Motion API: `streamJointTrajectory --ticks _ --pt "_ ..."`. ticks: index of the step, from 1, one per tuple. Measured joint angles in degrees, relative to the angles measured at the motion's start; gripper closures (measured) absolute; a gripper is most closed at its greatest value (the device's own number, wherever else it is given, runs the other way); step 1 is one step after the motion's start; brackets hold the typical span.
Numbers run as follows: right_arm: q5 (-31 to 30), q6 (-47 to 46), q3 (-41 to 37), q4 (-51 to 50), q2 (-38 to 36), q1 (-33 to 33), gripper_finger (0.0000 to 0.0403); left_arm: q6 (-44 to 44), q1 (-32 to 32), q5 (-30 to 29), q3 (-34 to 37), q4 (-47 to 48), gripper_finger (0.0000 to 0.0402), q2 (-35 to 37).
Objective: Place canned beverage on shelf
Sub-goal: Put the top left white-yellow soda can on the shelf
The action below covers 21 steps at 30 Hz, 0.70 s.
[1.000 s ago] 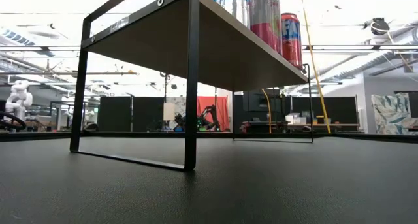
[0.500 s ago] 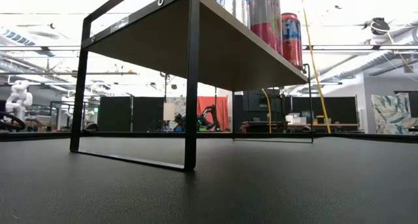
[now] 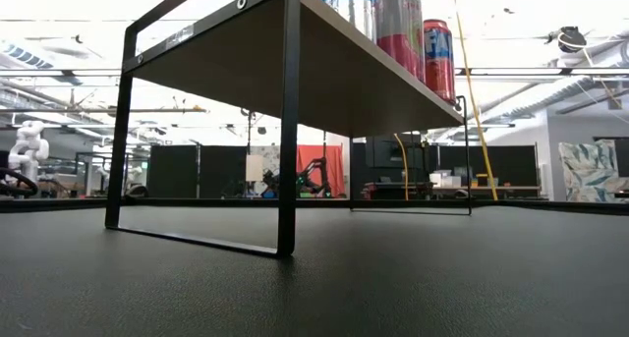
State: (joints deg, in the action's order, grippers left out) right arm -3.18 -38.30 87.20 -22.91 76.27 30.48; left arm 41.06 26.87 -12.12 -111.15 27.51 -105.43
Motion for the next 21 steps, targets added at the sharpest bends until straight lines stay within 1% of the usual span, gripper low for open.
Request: streamJointTrajectory --ticks 3,5,10,13,16,18,21 --pt "-0.02 0.02 0.00 0.16 0.00 0.00 0.0168 0.15 -0.07 0.04 0.00 -0.16 0.0010 -0.02" --pt "-0.04 0.02 0.00 0.19 0.00 0.00 0.0168 0.14 -0.20 0.04 0.00 -0.25 0.0024 0.00" --pt "-1.54 0.78 0.00 0.04 0.00 0.00 0.0168 0.17 -0.19 0.09 0.00 -0.20 0.0076 0.00" --pt "-1.61 1.09 0.00 -0.03 0.00 -0.04 0.0168 0.20 -0.17 0.14 0.00 -0.14 0.0110 0.00" --pt "-1.57 1.04 0.00 0.01 0.00 -0.11 0.0167 0.13 -0.17 0.17 0.00 -0.09 0.0135 0.00" --pt "-1.59 1.01 0.00 -0.12 0.00 -0.11 0.0166 -0.04 -0.17 0.19 0.00 -0.07 0.0146 0.00" --pt "-1.76 1.07 0.00 -0.05 0.00 -0.11 0.0160 0.00 -0.17 0.17 0.00 -0.07 0.0150 0.00"
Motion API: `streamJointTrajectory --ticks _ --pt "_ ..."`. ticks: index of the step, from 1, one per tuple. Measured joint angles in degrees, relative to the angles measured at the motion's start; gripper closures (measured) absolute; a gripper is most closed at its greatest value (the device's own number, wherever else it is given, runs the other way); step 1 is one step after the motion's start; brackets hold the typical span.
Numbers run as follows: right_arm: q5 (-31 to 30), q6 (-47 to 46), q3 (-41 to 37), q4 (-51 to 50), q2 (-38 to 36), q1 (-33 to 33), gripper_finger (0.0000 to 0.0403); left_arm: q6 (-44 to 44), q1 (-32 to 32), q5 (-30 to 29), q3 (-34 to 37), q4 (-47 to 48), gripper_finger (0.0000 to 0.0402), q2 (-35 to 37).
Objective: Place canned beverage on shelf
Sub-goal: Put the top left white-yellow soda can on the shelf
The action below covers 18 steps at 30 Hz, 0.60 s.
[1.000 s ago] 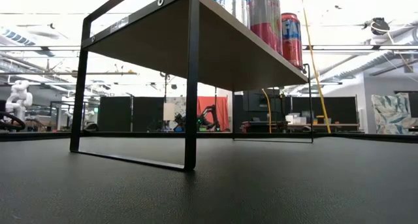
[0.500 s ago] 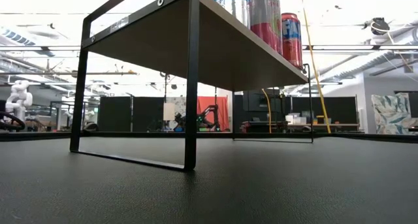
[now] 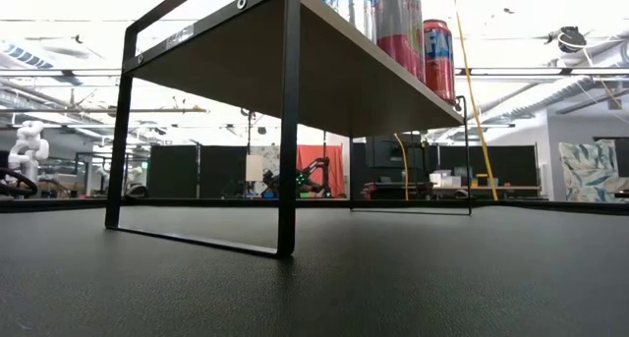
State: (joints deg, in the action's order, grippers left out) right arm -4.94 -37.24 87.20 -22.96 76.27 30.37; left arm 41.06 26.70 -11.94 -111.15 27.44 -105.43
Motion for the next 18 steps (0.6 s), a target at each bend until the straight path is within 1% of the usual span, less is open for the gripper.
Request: streamJointTrajectory --ticks 8,13,18 --pt "-1.25 -1.07 0.00 0.13 -0.26 0.00 0.0122 0.33 -0.02 -0.02 0.00 -0.66 0.0153 0.00" --pt "-1.78 -2.03 0.17 0.58 -2.60 0.00 0.0095 0.32 -0.18 -0.04 0.09 -5.14 0.0153 0.01" --pt "-4.33 -0.33 0.17 0.07 -5.92 0.00 0.0077 -1.10 -0.71 -0.97 0.09 -9.76 0.0154 0.39"
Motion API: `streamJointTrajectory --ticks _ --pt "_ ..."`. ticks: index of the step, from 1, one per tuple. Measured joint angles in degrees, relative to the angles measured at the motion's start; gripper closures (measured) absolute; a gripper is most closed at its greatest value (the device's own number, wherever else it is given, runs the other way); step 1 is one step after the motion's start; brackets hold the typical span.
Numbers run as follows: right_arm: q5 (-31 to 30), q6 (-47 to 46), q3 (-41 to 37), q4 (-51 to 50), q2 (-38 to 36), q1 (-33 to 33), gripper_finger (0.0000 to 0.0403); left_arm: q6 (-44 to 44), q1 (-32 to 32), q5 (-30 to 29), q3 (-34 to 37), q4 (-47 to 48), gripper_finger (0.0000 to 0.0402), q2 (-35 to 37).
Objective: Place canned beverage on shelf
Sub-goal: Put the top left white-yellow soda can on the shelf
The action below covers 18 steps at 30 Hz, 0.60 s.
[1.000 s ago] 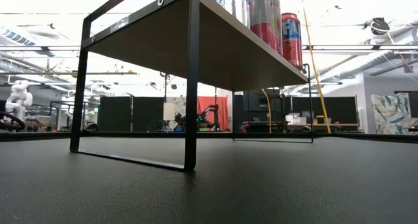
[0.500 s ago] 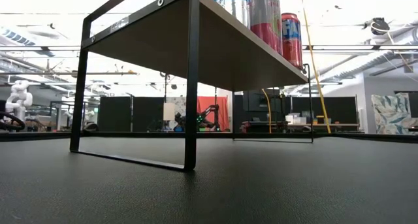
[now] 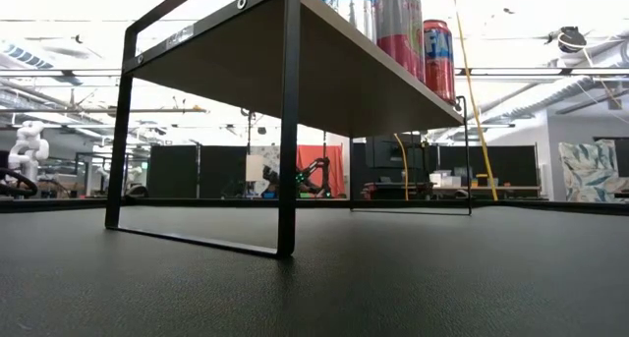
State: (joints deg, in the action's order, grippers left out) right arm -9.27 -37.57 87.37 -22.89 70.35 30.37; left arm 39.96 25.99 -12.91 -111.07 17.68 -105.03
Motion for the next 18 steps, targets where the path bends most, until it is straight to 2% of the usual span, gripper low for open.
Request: streamJointTrajectory --ticks 3,6,10,18 --pt "-3.23 3.47 0.00 -1.64 -2.64 0.09 0.0074 -0.84 -0.47 -1.62 0.00 -2.11 0.0154 0.42" --pt "-10.27 6.67 0.00 -5.63 -4.91 0.80 0.0074 -1.91 -1.11 -5.06 -0.10 -5.41 0.0154 0.88" --pt "-17.85 11.00 -0.02 -7.79 -5.81 2.02 0.0073 -4.43 -2.18 -11.37 -2.44 -5.04 0.0155 1.72" --pt "-17.99 11.72 -0.13 -6.03 -2.94 2.12 0.0072 -12.89 -2.88 -24.44 -8.45 -5.43 0.0155 1.90"
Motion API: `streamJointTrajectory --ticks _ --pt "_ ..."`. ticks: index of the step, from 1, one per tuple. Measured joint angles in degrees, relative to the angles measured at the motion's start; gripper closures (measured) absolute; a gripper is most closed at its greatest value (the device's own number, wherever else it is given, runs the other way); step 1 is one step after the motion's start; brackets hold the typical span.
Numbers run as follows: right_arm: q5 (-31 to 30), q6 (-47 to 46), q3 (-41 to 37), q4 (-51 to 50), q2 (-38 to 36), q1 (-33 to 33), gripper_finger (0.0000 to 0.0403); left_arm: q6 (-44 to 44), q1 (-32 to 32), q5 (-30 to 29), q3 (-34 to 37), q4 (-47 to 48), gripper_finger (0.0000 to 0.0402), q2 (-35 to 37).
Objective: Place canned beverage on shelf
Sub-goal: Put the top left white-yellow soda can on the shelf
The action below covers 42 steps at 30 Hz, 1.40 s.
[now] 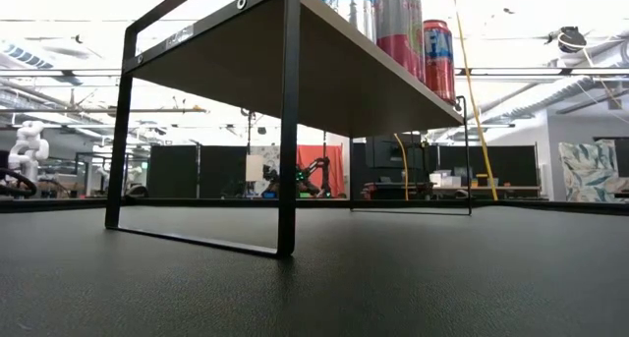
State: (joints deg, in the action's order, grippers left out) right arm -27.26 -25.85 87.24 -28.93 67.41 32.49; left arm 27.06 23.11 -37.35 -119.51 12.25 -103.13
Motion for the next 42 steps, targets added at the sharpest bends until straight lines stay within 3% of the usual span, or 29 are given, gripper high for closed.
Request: streamJointTrajectory --ticks 7,14,22,26,42 --pt "-1.30 2.21 0.00 2.88 2.19 -1.42 0.0050 -4.00 -0.04 -9.29 -0.86 0.16 0.0155 0.02" --pt "-5.96 3.31 -0.02 4.40 2.45 -4.26 0.0021 -3.82 -1.06 -10.82 -0.91 -1.52 0.0155 -1.08" --pt "5.38 7.09 -0.02 9.47 3.24 -8.52 0.0016 -5.00 -1.31 -12.10 -0.93 -5.51 0.0155 -2.10" --pt "6.53 7.21 -0.04 11.30 3.99 -9.63 0.0016 -6.52 -1.36 -12.11 -0.93 -6.87 0.0155 -2.55" --pt "9.57 6.90 -0.04 15.82 4.37 -11.90 0.0086 -6.46 -1.25 -9.55 -0.93 -7.12 0.0155 -2.67"
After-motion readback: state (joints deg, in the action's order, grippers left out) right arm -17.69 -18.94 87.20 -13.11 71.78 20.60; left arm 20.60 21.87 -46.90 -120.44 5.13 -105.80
